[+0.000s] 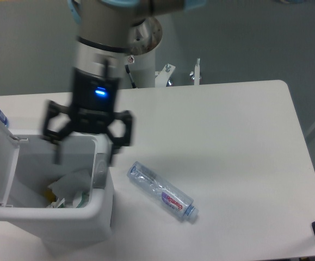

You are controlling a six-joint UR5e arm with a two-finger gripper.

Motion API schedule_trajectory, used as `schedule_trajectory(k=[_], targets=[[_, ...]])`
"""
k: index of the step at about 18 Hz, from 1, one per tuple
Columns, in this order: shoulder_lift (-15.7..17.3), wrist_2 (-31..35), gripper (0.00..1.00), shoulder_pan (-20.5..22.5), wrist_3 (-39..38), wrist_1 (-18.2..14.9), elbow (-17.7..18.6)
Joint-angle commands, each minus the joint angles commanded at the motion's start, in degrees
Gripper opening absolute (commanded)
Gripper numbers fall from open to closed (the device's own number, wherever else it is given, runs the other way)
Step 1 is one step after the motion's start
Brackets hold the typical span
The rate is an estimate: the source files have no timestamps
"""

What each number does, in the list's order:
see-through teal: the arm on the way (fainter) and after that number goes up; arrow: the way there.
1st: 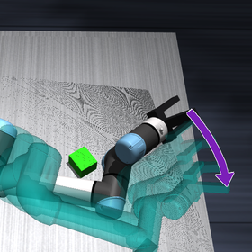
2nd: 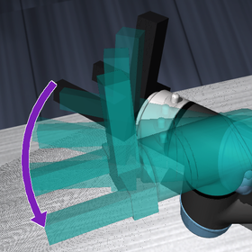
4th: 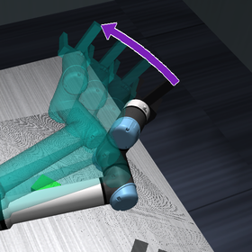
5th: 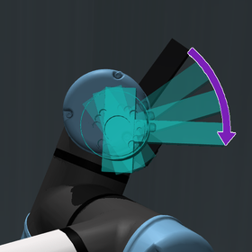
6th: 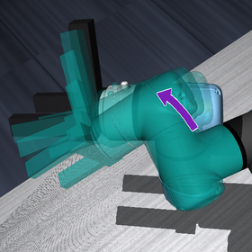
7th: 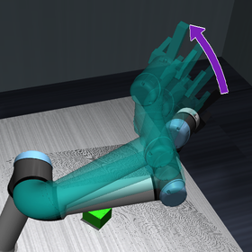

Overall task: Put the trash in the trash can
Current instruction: 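Move the gripper back over the clear water bottle and lower it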

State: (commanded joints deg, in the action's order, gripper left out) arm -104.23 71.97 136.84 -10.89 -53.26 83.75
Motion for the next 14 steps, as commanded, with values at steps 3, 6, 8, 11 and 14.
schedule_trajectory(k=[3,6,8,11,14], targets=[[-1.85,4.91,1.0,2.12,-2.46,0.0,3.16],[-4.92,9.49,1.0,2.12,-2.38,0.09,4.49],[-8.35,10.55,1.0,2.12,-2.64,0.0,4.49],[-11.69,11.43,1.0,2.03,-2.56,0.35,3.96],[-16.43,12.04,1.0,2.03,-2.47,0.7,2.74]])
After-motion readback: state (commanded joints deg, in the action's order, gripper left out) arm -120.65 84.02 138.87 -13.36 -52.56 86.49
